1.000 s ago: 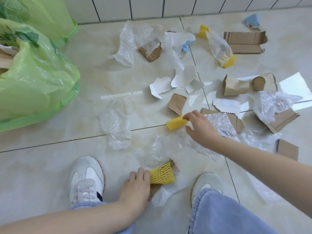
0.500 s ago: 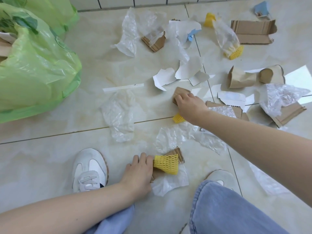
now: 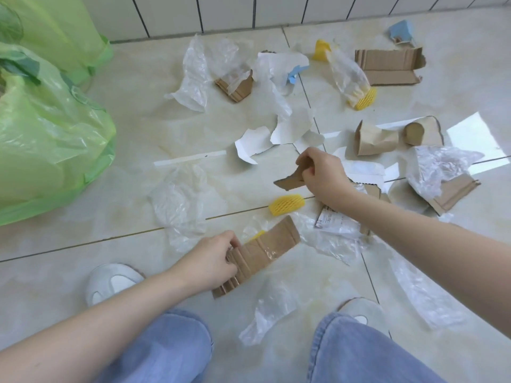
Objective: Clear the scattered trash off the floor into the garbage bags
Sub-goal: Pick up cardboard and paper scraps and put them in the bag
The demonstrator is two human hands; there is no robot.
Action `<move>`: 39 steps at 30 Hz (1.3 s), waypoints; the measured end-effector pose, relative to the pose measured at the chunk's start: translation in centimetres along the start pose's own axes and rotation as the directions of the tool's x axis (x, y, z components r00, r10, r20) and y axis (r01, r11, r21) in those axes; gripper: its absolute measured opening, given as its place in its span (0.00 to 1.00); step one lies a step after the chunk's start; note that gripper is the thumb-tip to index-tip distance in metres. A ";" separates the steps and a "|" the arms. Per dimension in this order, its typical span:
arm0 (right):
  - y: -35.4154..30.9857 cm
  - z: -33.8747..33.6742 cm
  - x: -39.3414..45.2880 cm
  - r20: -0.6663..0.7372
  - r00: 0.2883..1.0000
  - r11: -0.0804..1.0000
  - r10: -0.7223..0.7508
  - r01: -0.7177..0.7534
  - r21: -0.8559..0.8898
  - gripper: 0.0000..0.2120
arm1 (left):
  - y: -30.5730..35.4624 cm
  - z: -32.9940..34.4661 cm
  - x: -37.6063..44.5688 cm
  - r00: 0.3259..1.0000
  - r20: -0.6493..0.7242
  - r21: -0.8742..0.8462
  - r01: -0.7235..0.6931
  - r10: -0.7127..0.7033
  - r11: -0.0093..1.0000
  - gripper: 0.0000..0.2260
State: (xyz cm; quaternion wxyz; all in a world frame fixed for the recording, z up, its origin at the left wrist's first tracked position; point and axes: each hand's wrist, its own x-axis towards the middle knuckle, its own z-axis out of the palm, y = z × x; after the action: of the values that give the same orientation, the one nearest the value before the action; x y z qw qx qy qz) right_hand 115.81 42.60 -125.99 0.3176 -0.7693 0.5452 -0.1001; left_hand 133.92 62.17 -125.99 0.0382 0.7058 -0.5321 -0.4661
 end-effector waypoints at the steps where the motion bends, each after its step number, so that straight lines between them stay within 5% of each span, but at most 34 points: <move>1: 0.4 -0.7 0.0 -0.016 0.999 0.997 0.048 -0.047 0.054 0.19 | 0.5 -0.8 0.1 1.000 -0.010 -0.013 -0.011 0.011 1.000 0.12; 5: 2.8 -2.8 0.4 -0.014 0.982 0.975 0.187 -0.184 0.123 0.22 | 1.9 -4.1 1.3 0.999 -0.048 -0.015 -0.009 0.008 1.000 0.11; 7: 3.9 -3.4 0.9 -0.015 0.972 0.961 0.236 -0.231 0.149 0.24 | 2.6 -5.4 2.5 0.995 -0.079 -0.158 0.044 -0.057 0.986 0.13; 13: 6.2 -5.4 1.9 -0.041 0.955 0.949 0.294 -0.287 0.130 0.27 | 5.4 -8.3 6.8 0.980 -0.070 -0.602 0.105 -0.184 0.792 0.19; 19: 6.0 -5.4 4.8 -0.012 0.930 0.835 0.368 -0.325 0.443 0.15 | 7.8 -11.9 12.0 0.943 -0.149 -0.774 0.076 -0.298 0.629 0.12; 22: 5.1 -4.5 7.0 0.070 0.938 0.820 0.338 -0.330 0.468 0.14 | 8.4 -12.5 14.7 0.910 -0.235 -0.722 0.073 -0.343 0.688 0.17; 27: 3.8 -2.6 9.7 0.154 0.936 0.898 0.318 -0.349 0.267 0.11 | 7.3 -12.1 18.4 0.887 -0.258 -0.444 0.245 -0.384 0.862 0.19; 34: 3.9 -1.6 11.7 0.160 0.945 0.931 0.286 -0.313 0.188 0.13 | 6.8 -10.5 21.7 0.856 -0.345 -0.077 0.383 -0.385 0.921 0.27; 39: 4.2 -1.2 12.0 0.119 0.947 0.940 0.297 -0.312 0.136 0.12 | 6.2 -9.3 22.7 0.887 -0.323 -0.049 0.332 -0.329 0.942 0.27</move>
State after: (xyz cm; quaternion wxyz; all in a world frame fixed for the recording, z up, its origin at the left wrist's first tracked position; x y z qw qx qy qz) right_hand 116.59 30.40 -129.85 0.4135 -0.6528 0.6324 -0.0537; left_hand 136.02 37.54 -131.33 0.0435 0.8535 -0.3922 -0.3403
